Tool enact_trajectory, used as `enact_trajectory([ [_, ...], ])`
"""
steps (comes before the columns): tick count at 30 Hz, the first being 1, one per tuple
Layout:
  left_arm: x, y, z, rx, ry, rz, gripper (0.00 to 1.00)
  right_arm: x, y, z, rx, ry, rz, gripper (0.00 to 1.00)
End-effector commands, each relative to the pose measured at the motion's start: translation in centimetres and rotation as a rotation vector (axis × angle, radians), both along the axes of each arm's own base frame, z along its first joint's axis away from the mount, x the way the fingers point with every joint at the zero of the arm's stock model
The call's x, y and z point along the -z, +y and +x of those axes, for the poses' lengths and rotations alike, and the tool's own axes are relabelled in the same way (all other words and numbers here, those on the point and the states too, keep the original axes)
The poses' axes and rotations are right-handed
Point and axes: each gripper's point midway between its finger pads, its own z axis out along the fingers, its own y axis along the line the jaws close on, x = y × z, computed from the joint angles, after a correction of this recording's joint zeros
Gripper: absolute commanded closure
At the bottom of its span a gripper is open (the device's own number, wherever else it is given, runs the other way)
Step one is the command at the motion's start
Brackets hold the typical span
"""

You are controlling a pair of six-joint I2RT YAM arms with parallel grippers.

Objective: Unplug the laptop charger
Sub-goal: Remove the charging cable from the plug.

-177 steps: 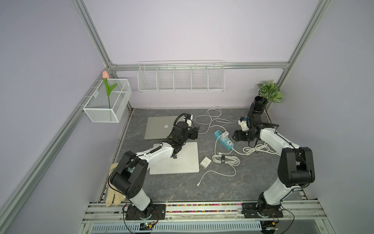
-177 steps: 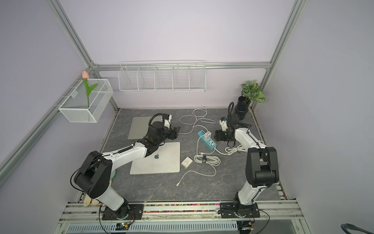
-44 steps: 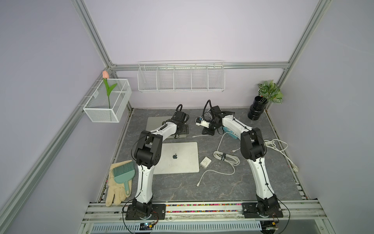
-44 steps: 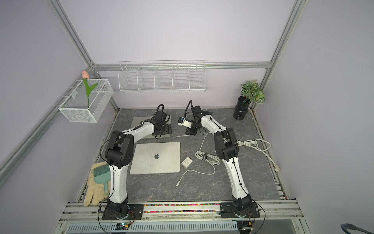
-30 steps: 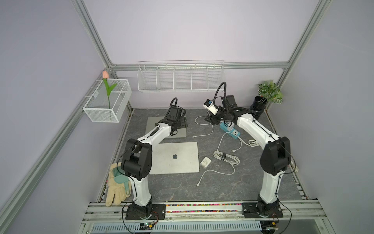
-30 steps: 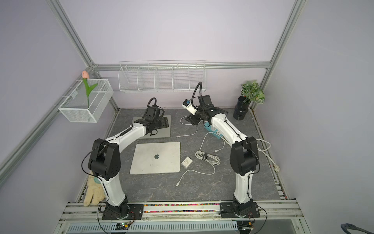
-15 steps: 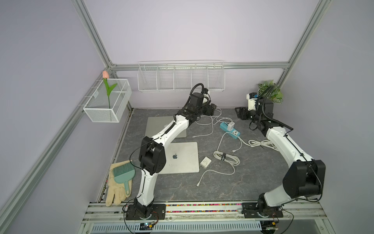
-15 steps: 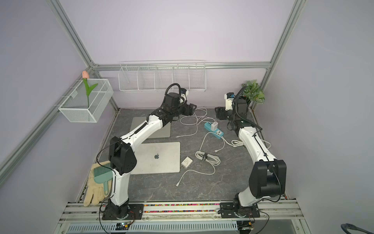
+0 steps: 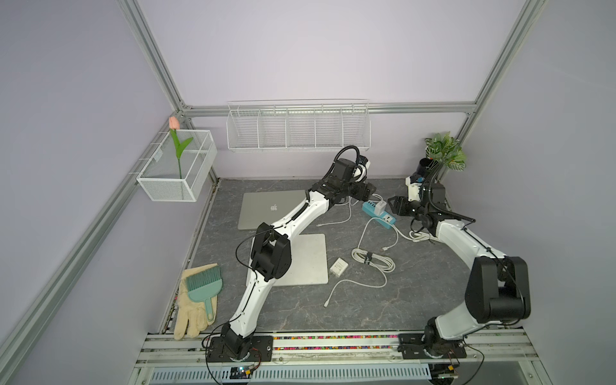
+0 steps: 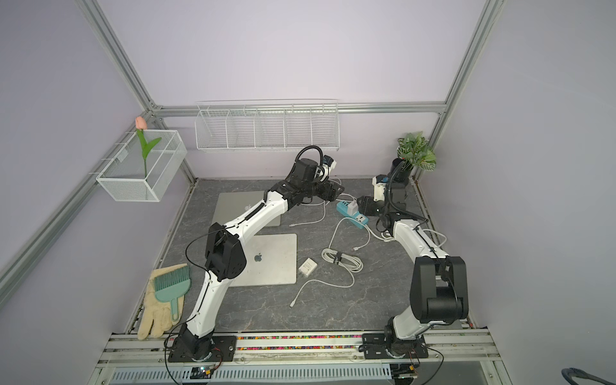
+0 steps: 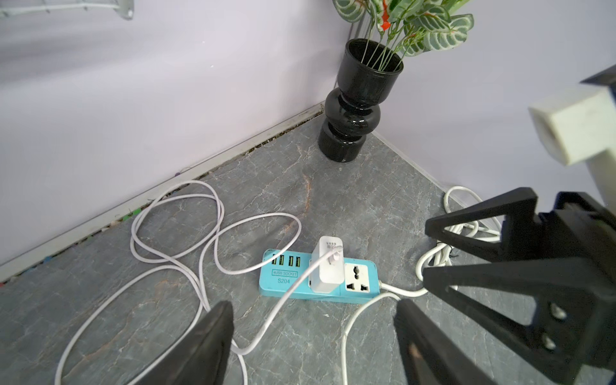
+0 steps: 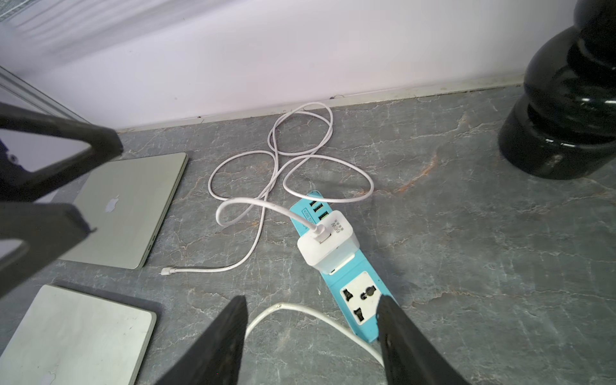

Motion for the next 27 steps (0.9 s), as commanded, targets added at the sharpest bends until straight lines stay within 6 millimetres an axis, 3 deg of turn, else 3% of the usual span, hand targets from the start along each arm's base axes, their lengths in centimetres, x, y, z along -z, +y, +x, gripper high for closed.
enact_trajectory([
  [1, 1.8, -0.5, 0.4, 0.041, -0.017, 0.036, 0.19, -0.4, 0.5, 0.3, -0.011, -0.026, 0.044, 0.35],
  [10, 4.2, -2.5, 0.5, 0.086, 0.020, 0.046, 0.18, 2.0, 0.8, 0.1, 0.020, 0.075, 0.127, 0.35],
  [16, 5.1, -3.5, -0.8, 0.143, 0.029, 0.049, 0.19, 3.7, 0.6, 0.3, 0.052, 0.155, 0.160, 0.38],
  [21, 5.6, -4.6, -1.3, 0.171, 0.010, 0.043, 0.27, 3.6, -0.5, 0.6, 0.103, 0.147, 0.197, 0.38],
  [27, 6.5, -5.3, -0.4, 0.189, -0.043, 0.047, 0.25, 3.0, -0.6, 1.1, 0.098, 0.145, 0.222, 0.39],
])
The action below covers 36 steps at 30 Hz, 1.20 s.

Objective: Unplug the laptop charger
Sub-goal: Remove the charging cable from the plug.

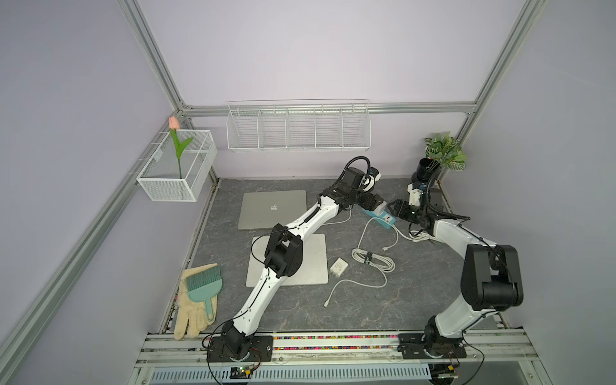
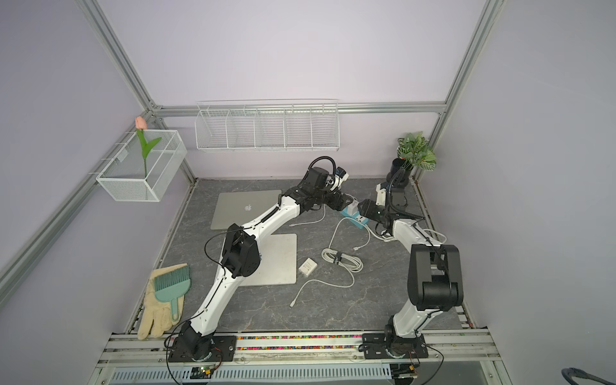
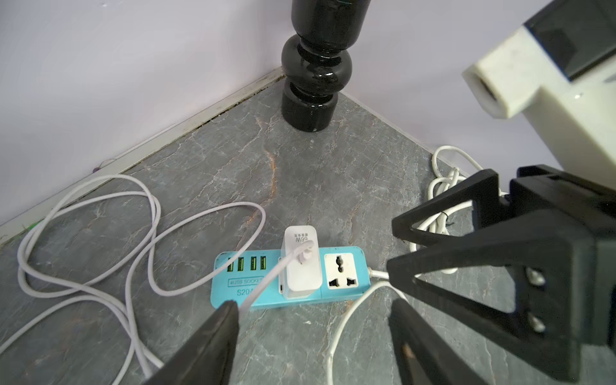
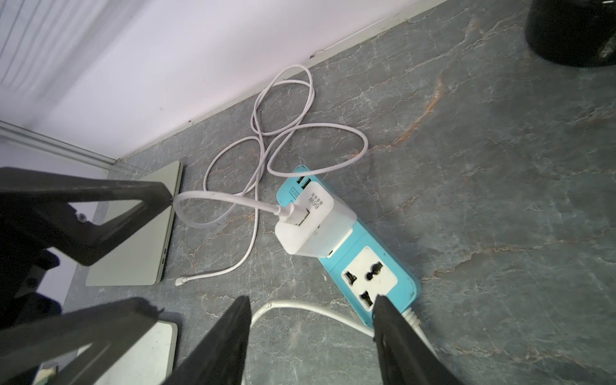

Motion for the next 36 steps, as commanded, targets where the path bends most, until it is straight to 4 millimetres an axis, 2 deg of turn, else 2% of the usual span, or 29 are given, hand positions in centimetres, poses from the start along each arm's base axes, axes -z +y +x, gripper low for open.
enact_trajectory([
  [1, 0.5, -0.8, 0.7, 0.040, -0.067, 0.001, 0.26, -1.1, 0.3, 0.6, -0.009, -0.024, 0.038, 0.39],
  [4, 0.8, -1.1, 1.1, 0.045, -0.091, 0.007, 0.28, -1.2, 0.7, 0.7, -0.028, -0.034, 0.054, 0.39],
  [7, 1.6, -1.2, 1.6, 0.041, -0.117, 0.014, 0.35, -1.0, 0.8, 0.8, -0.028, -0.030, 0.061, 0.39],
  [9, 1.9, -1.4, 1.6, 0.045, -0.118, 0.016, 0.48, -0.8, 0.8, 0.9, -0.025, -0.023, 0.065, 0.39],
  [11, 1.9, -1.5, 1.6, 0.052, -0.118, 0.010, 0.66, -0.5, 0.8, 1.1, -0.017, -0.010, 0.067, 0.38],
  [14, 1.2, -1.5, 1.4, 0.059, -0.124, -0.002, 0.72, 0.2, 0.6, 1.4, -0.007, 0.019, 0.066, 0.38],
  [17, 0.7, -1.6, 1.2, 0.070, -0.130, -0.014, 0.84, 1.0, 0.5, 1.8, -0.001, 0.048, 0.061, 0.38],
  [19, 0.3, -1.6, 1.1, 0.069, -0.134, -0.023, 0.87, 1.2, 0.3, 2.0, 0.006, 0.051, 0.058, 0.37],
  [21, 0.0, -1.6, 1.1, 0.071, -0.139, -0.035, 1.00, 1.4, 0.1, 2.3, 0.013, 0.057, 0.059, 0.37],
  [28, -1.3, -1.7, 0.4, 0.078, -0.135, -0.073, 1.00, 2.0, 0.5, 3.3, 0.005, 0.085, 0.083, 0.37],
  [36, -1.0, -1.1, -0.3, 0.086, -0.128, -0.056, 1.00, 1.6, -1.0, 3.6, 0.082, 0.088, 0.074, 0.38],
])
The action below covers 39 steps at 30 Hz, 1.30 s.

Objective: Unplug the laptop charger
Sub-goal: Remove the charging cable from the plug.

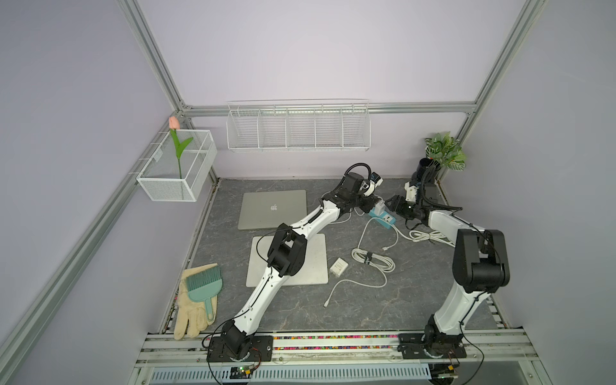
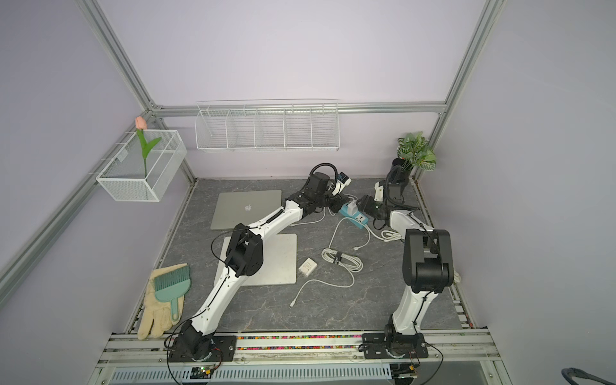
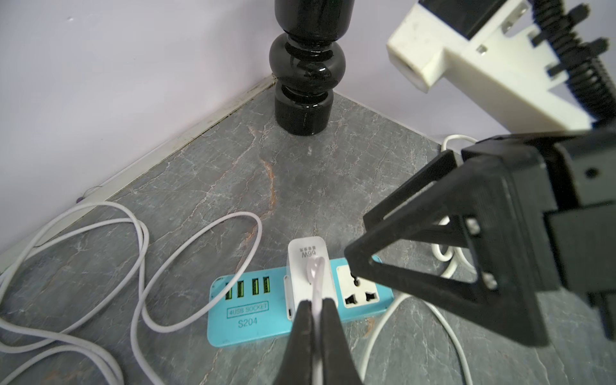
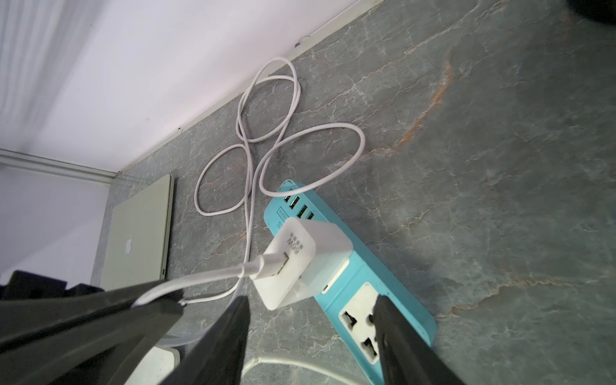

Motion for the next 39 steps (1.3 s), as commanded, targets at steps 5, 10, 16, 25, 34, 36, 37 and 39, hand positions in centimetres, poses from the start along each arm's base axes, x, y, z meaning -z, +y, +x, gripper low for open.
enact_trajectory([
  [5, -3.7, -0.2, -0.7, 0.026, -0.057, -0.049, 1.00, -0.2, -0.9, 1.3, 0.047, 0.028, 0.005, 0.38],
  [10, -3.5, -0.2, -0.6, 0.024, -0.064, -0.043, 1.00, 1.1, -0.8, 2.3, 0.037, 0.075, -0.001, 0.38],
  [16, -3.5, -0.2, -0.6, 0.025, -0.062, -0.043, 1.00, 2.0, 0.0, 2.9, 0.009, 0.099, 0.002, 0.39],
  [25, -3.2, -0.3, -0.6, 0.026, -0.056, -0.048, 1.00, 3.3, 0.7, 2.5, -0.009, 0.139, -0.031, 0.40],
  [34, -3.7, -0.6, -0.5, 0.029, -0.061, -0.068, 1.00, 5.7, 0.3, 0.6, -0.006, 0.231, -0.143, 0.42],
  [36, -3.6, -0.6, -0.6, 0.031, -0.058, -0.065, 1.00, 5.7, 0.1, 0.2, -0.004, 0.238, -0.164, 0.43],
  [37, -3.6, -0.6, -0.5, 0.031, -0.059, -0.064, 1.00, 5.7, 0.1, 0.0, -0.006, 0.239, -0.175, 0.43],
  [39, -3.6, -0.5, -0.5, 0.029, -0.061, -0.064, 1.00, 5.9, 0.1, -0.3, -0.003, 0.240, -0.207, 0.43],
])
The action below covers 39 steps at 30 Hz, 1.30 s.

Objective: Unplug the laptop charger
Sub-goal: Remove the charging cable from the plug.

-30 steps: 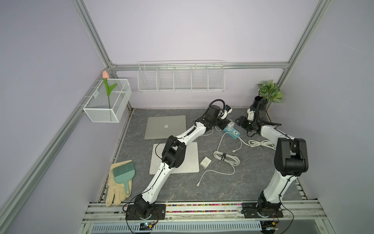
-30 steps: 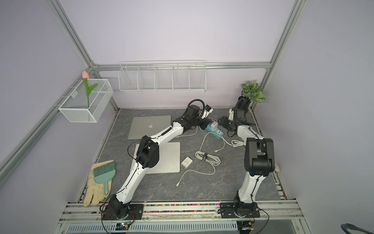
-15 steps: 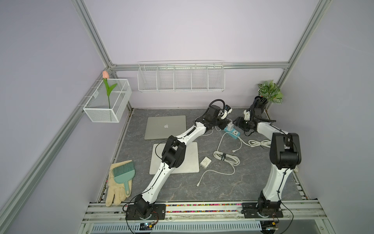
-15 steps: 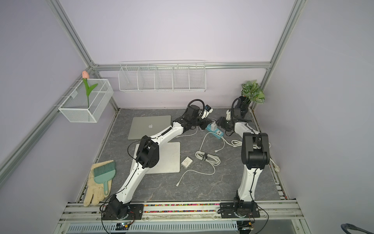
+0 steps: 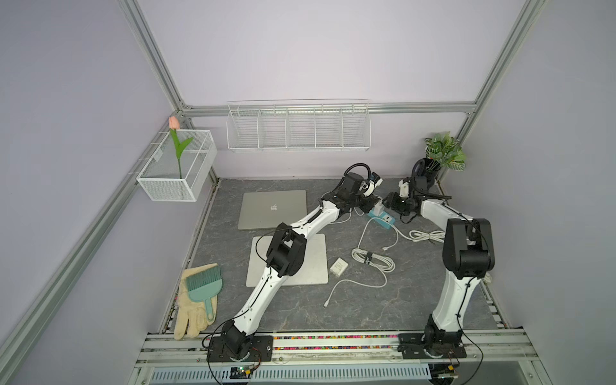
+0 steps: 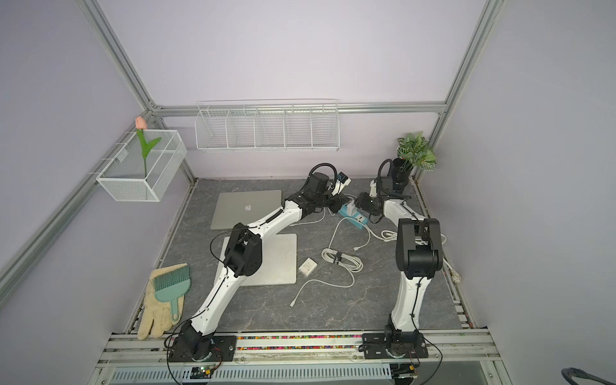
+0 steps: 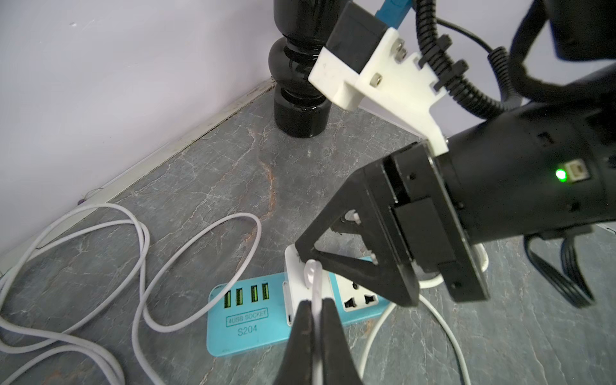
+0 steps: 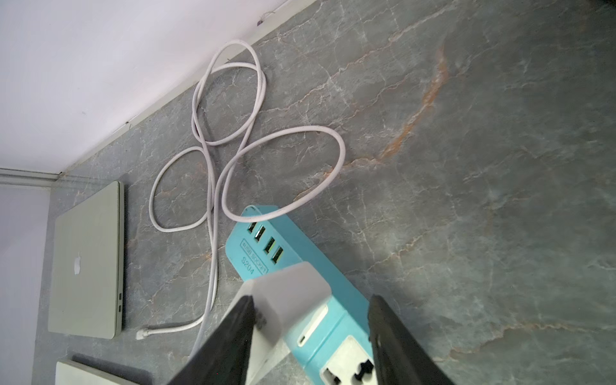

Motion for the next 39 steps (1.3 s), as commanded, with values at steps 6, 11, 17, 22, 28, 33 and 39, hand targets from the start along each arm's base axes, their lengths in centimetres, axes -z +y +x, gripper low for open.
enact_trajectory([
  [6, -4.4, -0.4, -0.3, 0.012, -0.068, -0.077, 1.00, 4.4, -0.8, -4.0, -0.008, 0.158, -0.153, 0.45],
  [11, -6.8, -0.4, -0.3, 0.005, -0.108, -0.134, 1.00, 4.8, -1.0, -4.5, -0.006, 0.161, -0.190, 0.46],
  [17, -8.1, -0.7, 0.1, -0.003, -0.127, -0.172, 1.00, 5.1, -1.0, -5.0, -0.012, 0.164, -0.227, 0.47],
  [22, -9.3, -0.8, 0.0, -0.001, -0.134, -0.201, 1.00, 5.5, -1.0, -5.3, -0.015, 0.174, -0.234, 0.47],
  [28, -11.0, -0.8, 0.0, -0.002, -0.154, -0.242, 1.00, 5.3, -1.0, -5.4, -0.019, 0.170, -0.248, 0.48],
  [33, -12.0, -0.8, -0.1, -0.003, -0.166, -0.261, 1.00, 5.5, -1.0, -5.7, -0.023, 0.179, -0.250, 0.48],
  [39, -13.2, -0.8, -0.2, 0.003, -0.176, -0.292, 1.00, 5.9, -1.0, -6.0, -0.026, 0.206, -0.256, 0.49],
])
